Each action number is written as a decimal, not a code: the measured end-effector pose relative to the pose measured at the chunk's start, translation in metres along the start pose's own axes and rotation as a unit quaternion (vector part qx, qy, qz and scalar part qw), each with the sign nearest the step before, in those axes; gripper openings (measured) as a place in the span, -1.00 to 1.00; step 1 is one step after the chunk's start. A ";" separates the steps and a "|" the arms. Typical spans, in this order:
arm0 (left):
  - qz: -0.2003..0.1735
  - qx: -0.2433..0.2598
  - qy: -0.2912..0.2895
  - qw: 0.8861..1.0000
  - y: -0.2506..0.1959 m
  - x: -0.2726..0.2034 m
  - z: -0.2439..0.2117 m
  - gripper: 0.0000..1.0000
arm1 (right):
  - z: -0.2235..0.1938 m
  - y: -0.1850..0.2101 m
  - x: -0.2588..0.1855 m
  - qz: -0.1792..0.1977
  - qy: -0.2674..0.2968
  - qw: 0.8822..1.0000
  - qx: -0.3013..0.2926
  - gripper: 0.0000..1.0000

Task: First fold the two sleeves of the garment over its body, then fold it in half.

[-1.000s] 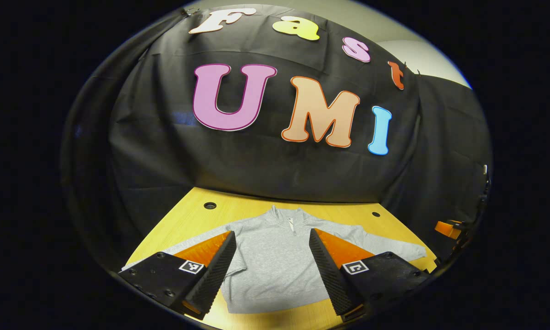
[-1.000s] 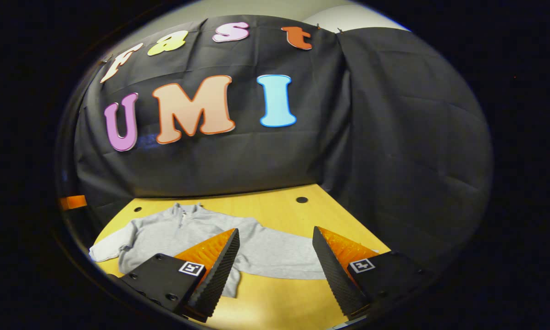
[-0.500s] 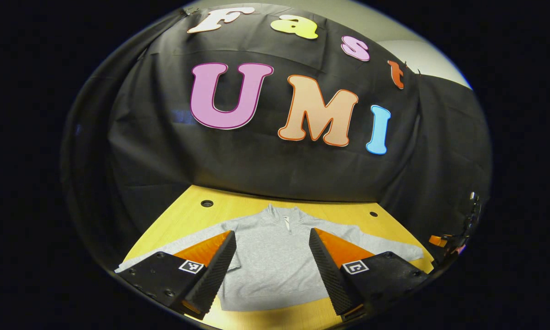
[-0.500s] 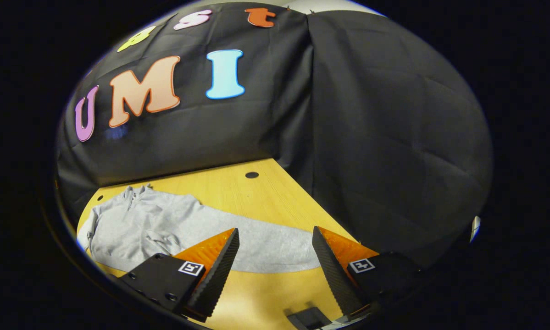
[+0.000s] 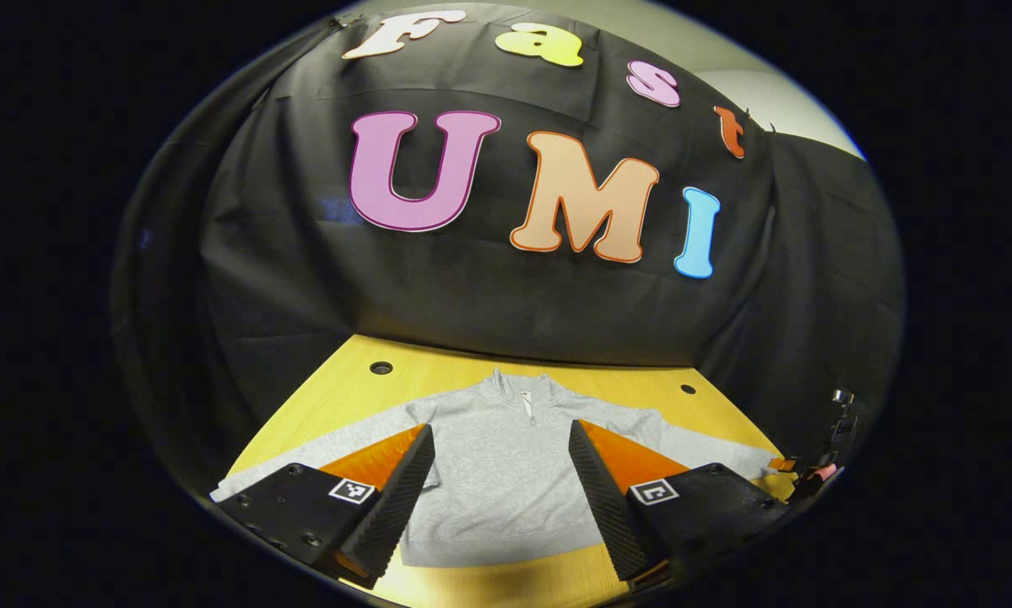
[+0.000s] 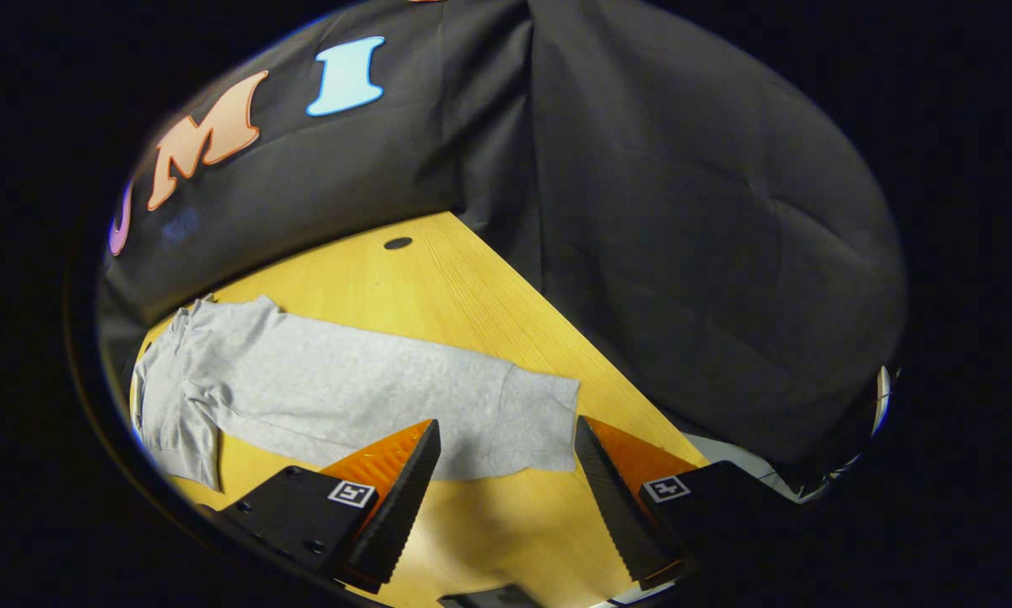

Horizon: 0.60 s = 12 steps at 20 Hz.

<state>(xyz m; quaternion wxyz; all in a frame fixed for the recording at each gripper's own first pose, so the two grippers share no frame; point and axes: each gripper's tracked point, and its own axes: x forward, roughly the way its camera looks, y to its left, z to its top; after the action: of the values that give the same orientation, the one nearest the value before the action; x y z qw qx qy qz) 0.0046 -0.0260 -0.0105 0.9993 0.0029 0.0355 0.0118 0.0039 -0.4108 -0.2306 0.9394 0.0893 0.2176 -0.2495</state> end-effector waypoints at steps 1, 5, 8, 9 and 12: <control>0.000 0.000 0.001 1.000 -0.001 -0.001 -0.002 0.87 | -0.001 -0.001 0.004 -0.001 0.005 1.000 0.004 0.98; 0.006 -0.006 0.007 1.000 0.000 0.001 -0.006 0.87 | -0.007 0.000 0.013 -0.003 0.018 1.000 -0.012 0.97; 0.001 -0.013 0.010 1.000 -0.004 0.001 -0.008 0.87 | -0.017 0.006 0.017 0.012 0.037 0.999 -0.022 0.95; -0.001 -0.014 0.011 1.000 -0.006 0.001 -0.010 0.87 | -0.015 0.005 0.018 0.013 0.035 0.999 -0.023 0.90; -0.008 -0.017 0.014 1.000 -0.010 0.002 -0.012 0.87 | -0.018 0.012 0.017 0.026 0.044 0.998 -0.027 0.56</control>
<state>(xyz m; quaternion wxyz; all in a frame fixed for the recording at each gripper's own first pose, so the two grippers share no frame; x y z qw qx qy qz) 0.0056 -0.0362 -0.0224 0.9987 -0.0147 0.0489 0.0048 0.0172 -0.4025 -0.2538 0.9370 0.0809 0.2629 -0.2151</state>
